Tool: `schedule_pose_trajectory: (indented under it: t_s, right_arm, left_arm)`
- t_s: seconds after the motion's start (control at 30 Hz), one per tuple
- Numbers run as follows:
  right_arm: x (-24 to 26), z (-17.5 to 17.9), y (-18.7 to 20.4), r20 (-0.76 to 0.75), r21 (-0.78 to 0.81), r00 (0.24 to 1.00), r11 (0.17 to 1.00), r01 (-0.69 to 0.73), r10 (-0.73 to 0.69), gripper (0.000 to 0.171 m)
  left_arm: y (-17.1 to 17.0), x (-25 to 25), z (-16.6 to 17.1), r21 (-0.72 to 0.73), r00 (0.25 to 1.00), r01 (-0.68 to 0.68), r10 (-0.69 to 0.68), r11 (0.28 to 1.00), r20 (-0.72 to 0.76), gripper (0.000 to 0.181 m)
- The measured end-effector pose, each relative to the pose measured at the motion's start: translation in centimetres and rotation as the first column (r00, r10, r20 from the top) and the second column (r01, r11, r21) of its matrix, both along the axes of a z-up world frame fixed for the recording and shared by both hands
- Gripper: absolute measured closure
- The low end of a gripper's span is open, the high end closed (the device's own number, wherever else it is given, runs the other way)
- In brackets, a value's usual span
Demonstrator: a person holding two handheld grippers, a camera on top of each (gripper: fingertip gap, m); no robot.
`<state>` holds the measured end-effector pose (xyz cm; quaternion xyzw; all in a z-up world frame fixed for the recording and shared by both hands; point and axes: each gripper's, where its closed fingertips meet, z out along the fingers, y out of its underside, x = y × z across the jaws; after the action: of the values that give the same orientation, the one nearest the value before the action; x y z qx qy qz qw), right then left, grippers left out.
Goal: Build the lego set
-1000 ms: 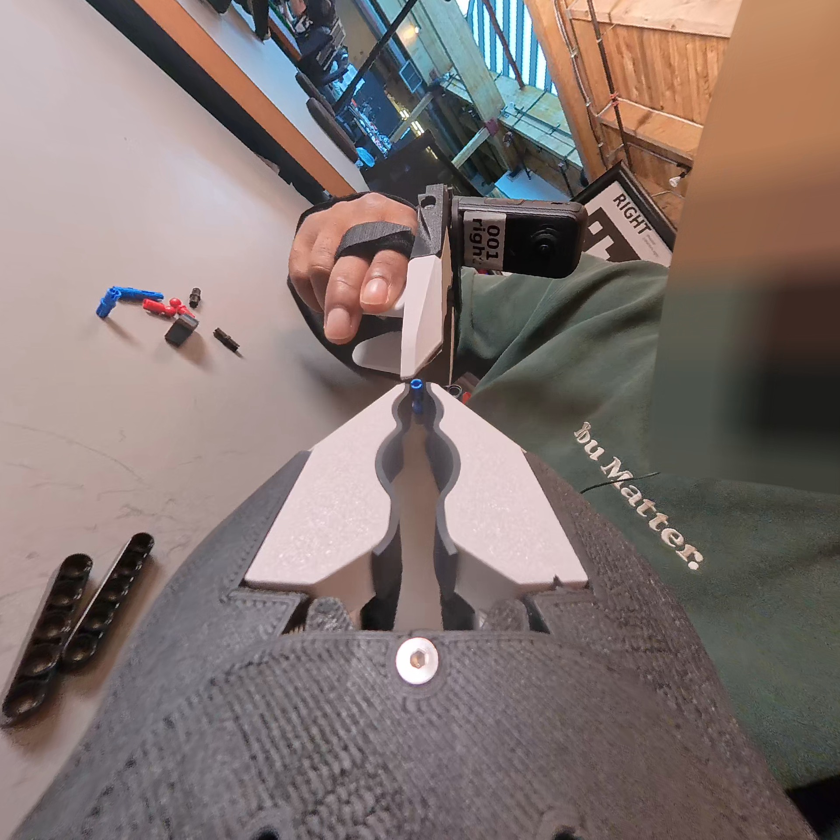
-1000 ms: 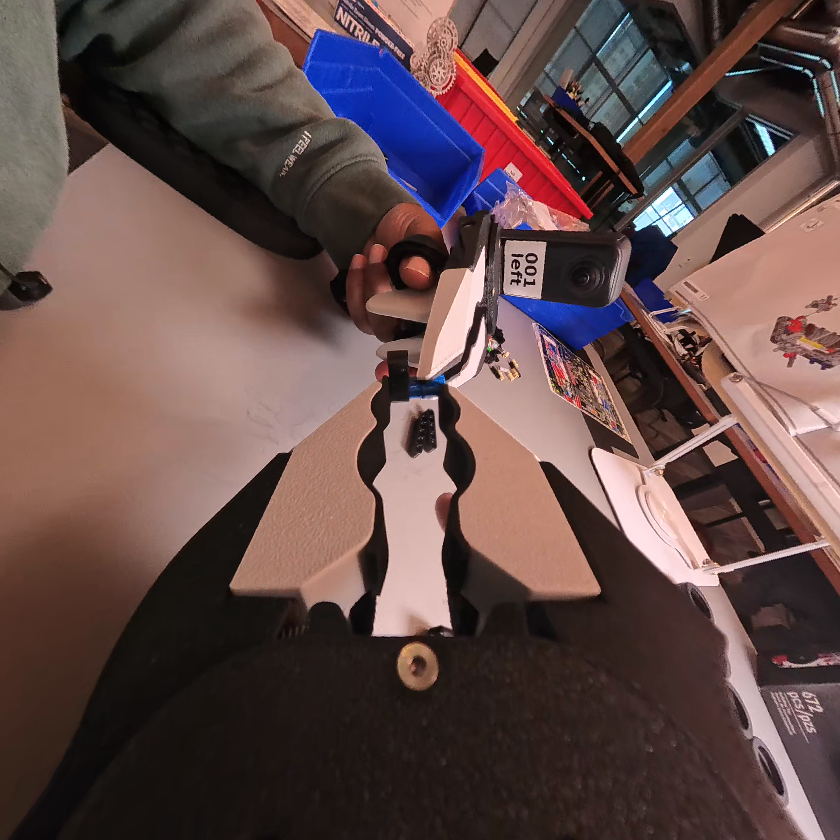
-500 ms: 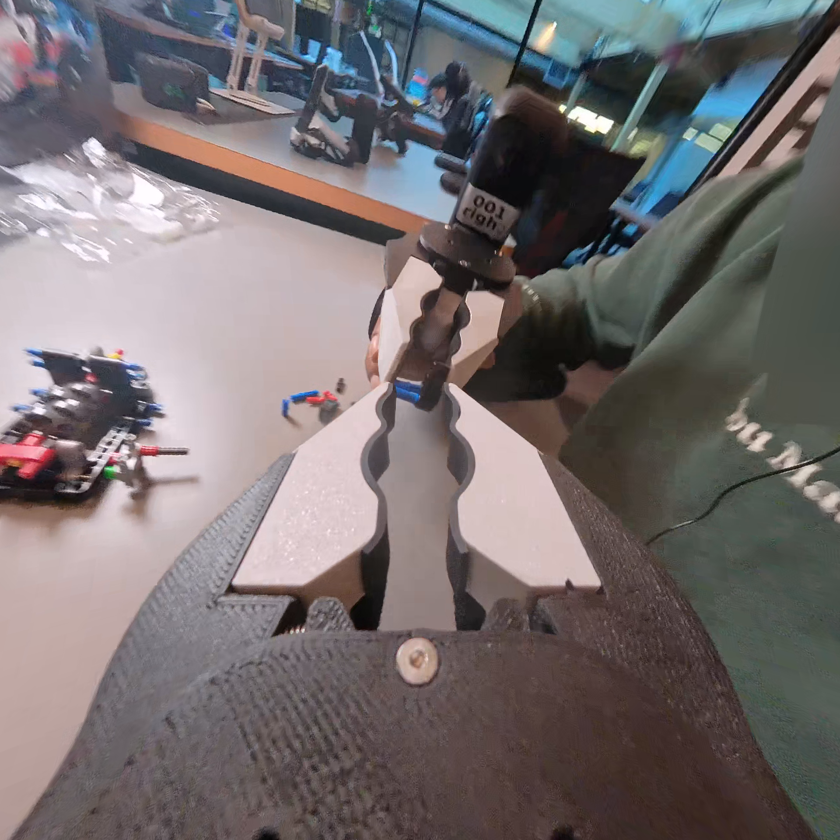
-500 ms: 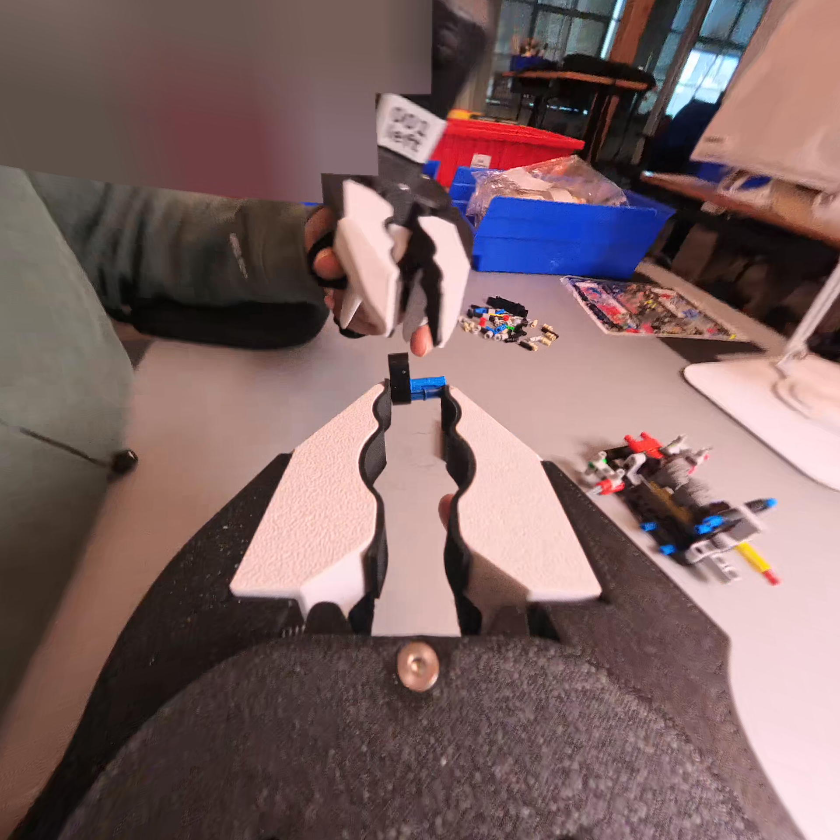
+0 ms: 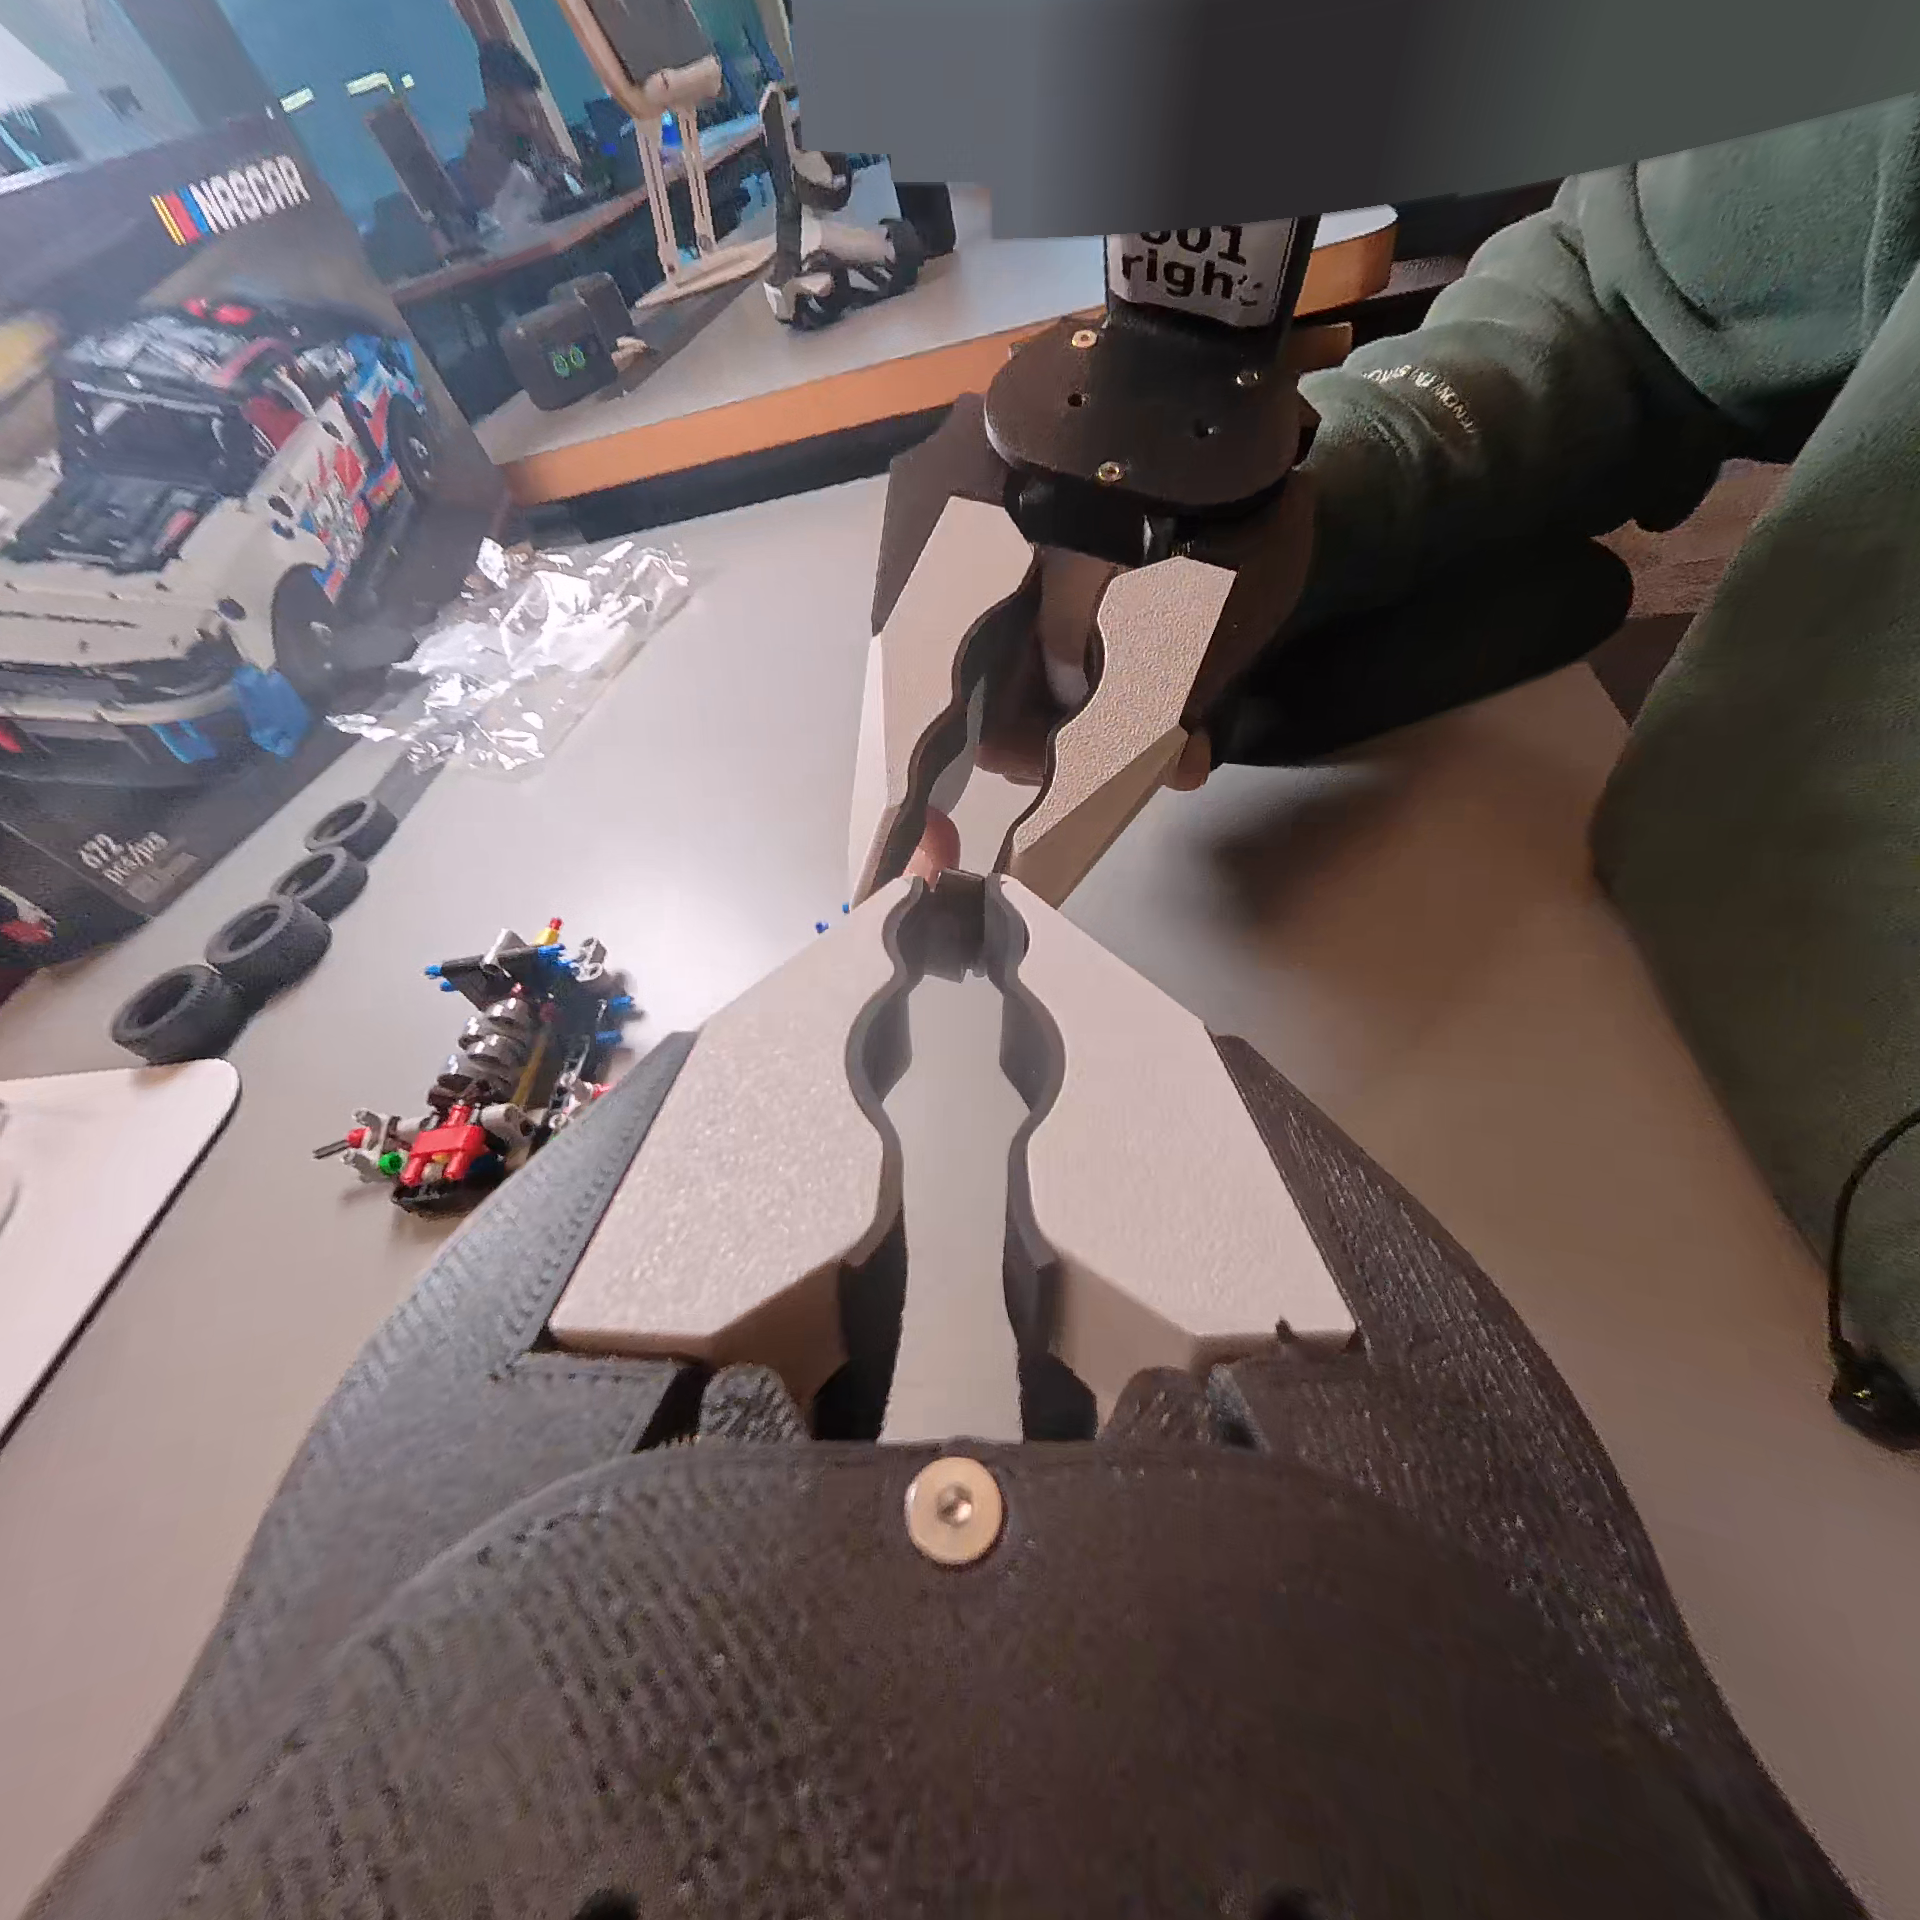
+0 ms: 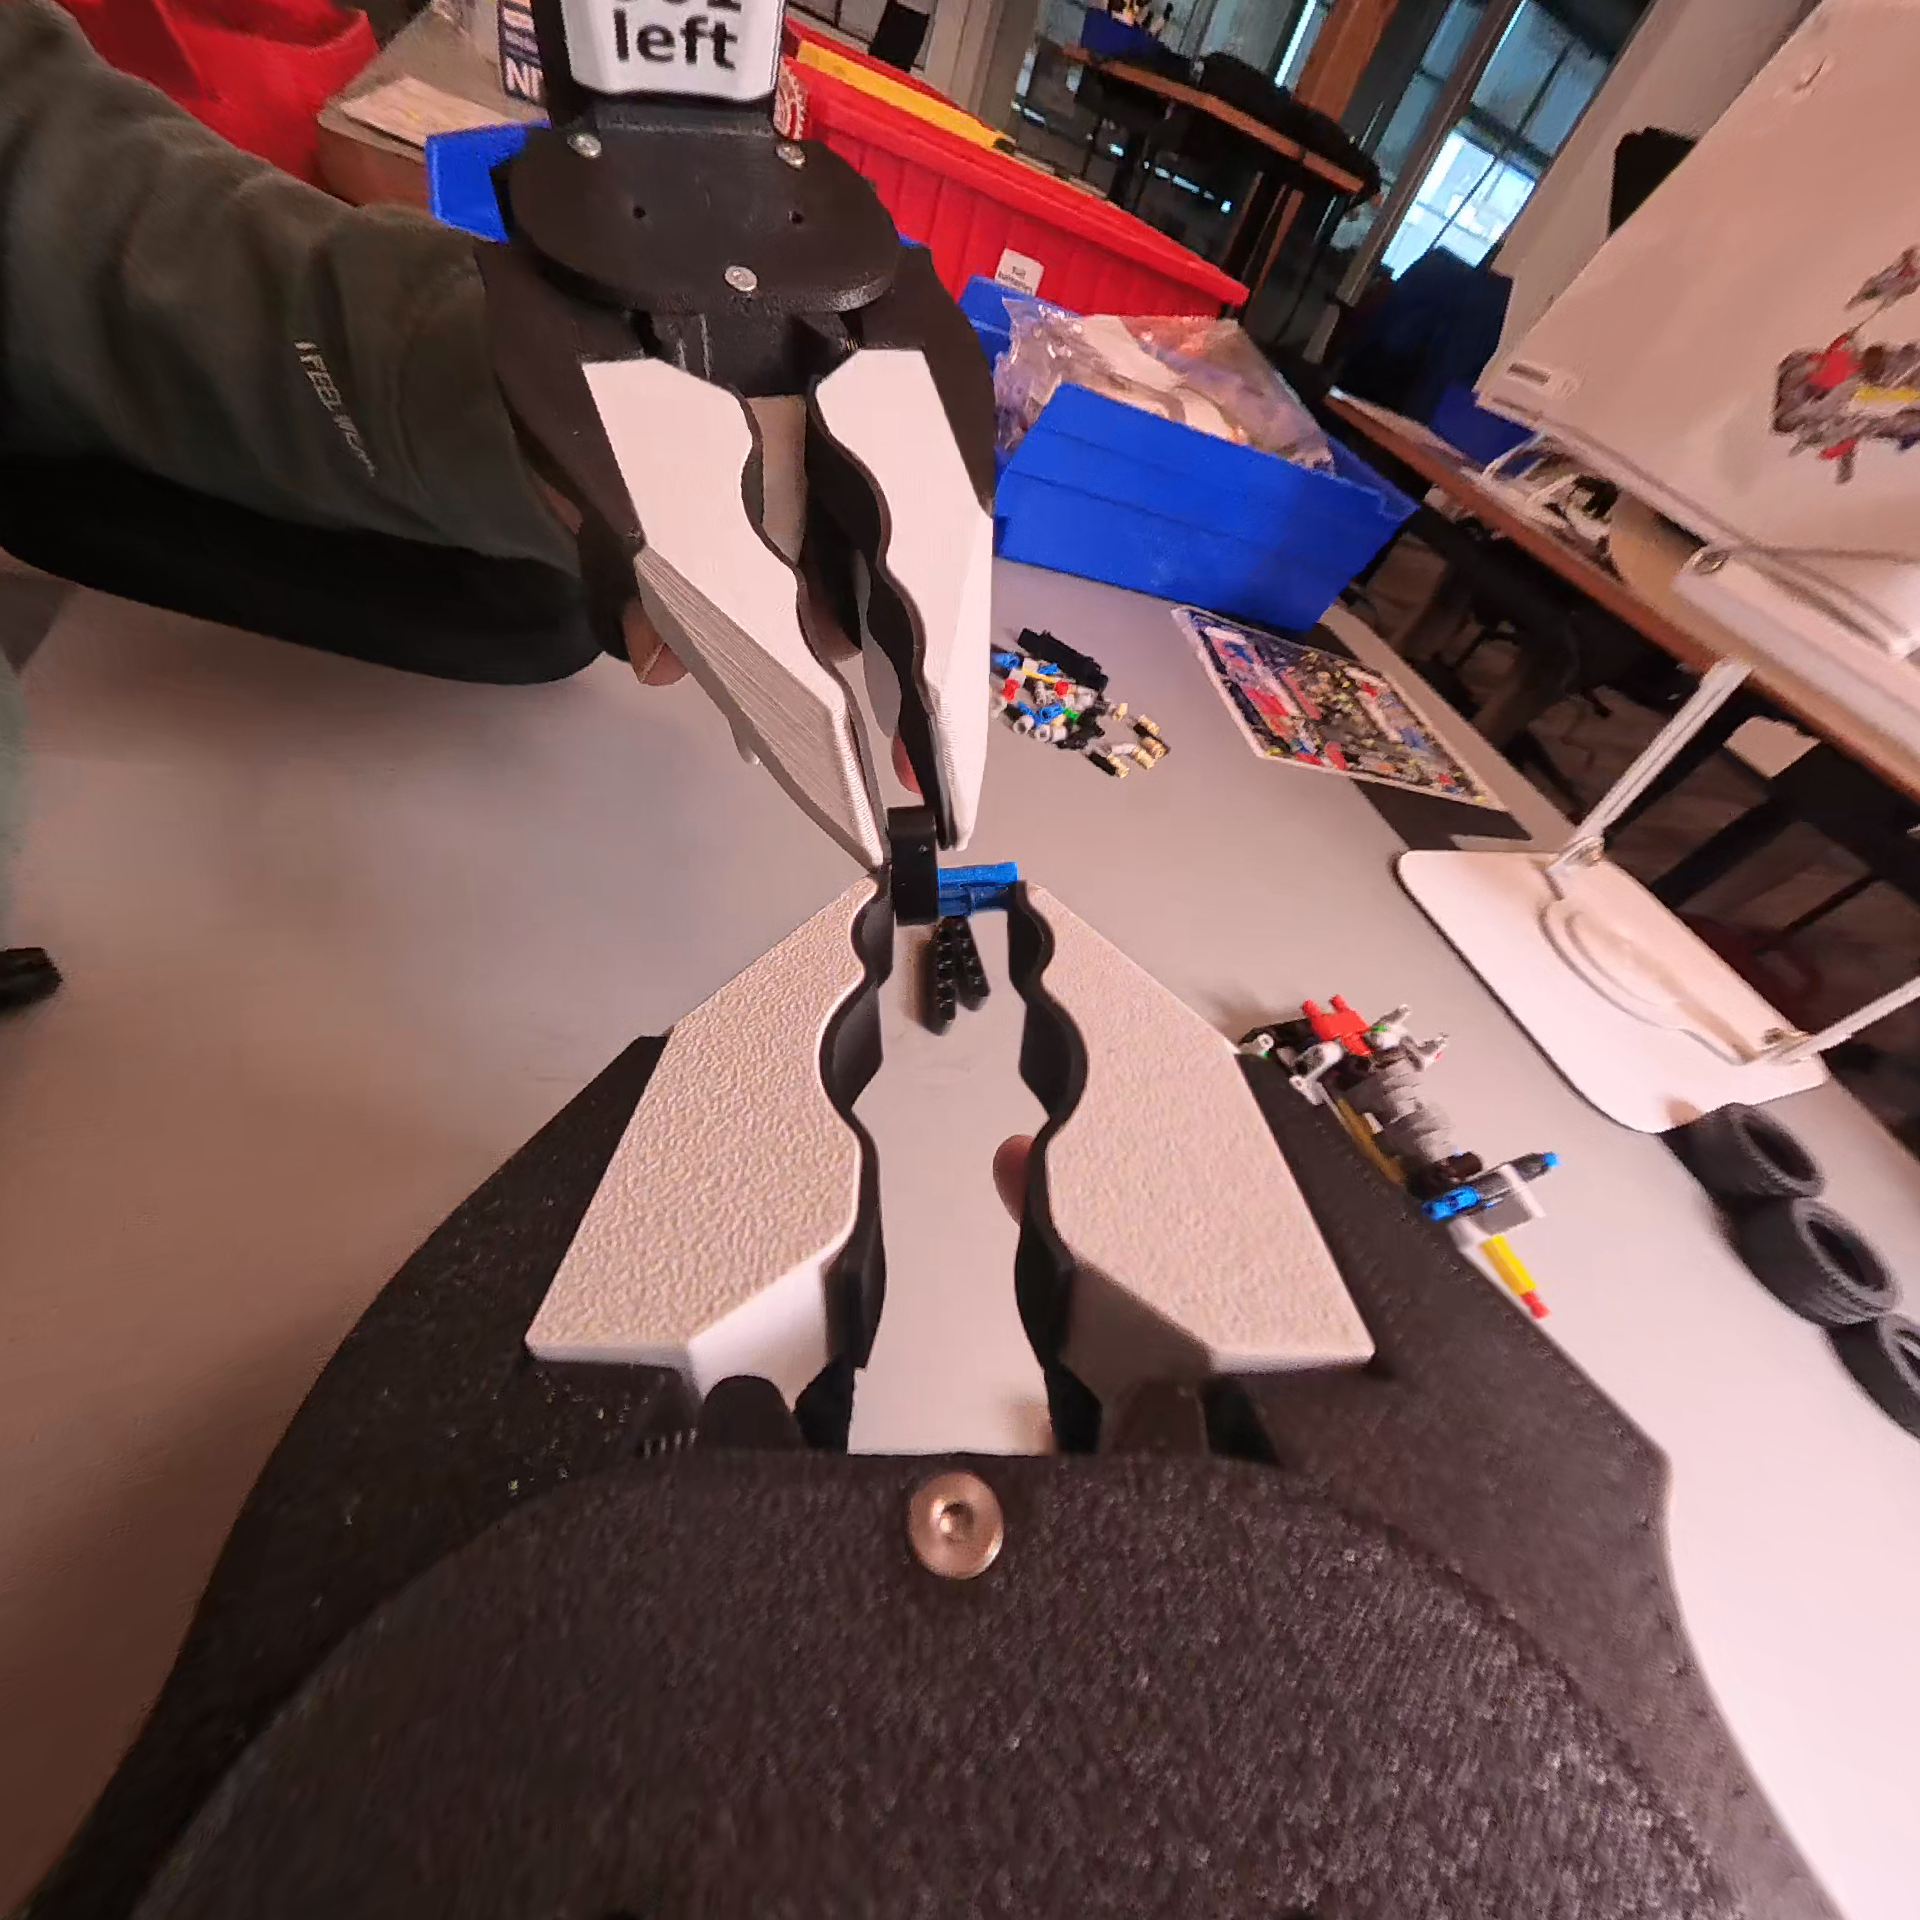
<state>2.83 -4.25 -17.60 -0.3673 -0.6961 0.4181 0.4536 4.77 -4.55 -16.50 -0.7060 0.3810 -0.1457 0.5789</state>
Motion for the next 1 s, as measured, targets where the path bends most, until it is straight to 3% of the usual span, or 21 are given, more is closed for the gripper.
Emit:
schedule_pose_trajectory:
  t_s: [0.23, 0.63, 1.0]
  right_arm:
    - [0.3, 0.1, -0.2, -0.036, 0.102, 0.999, 0.995, 0.011, -0.007, 0.152]
    - [0.8, 0.8, -0.7, -0.083, 0.061, 0.995, 0.997, -0.053, 0.058, 0.152]
    - [1.0, 0.9, -1.3, -0.096, 0.081, 0.991, 0.993, -0.083, 0.09, 0.157]
  left_arm:
    - [-0.2, 0.4, 0.0, 0.049, 0.999, 0.021, -0.019, 0.999, -0.044, 0.174]
    - [-0.7, 0.7, 0.5, 0.157, 0.995, 0.048, -0.032, 0.986, -0.099, 0.176]
    - [-1.2, 1.0, 0.7, 0.168, 0.991, 0.078, -0.059, 0.983, -0.117, 0.176]
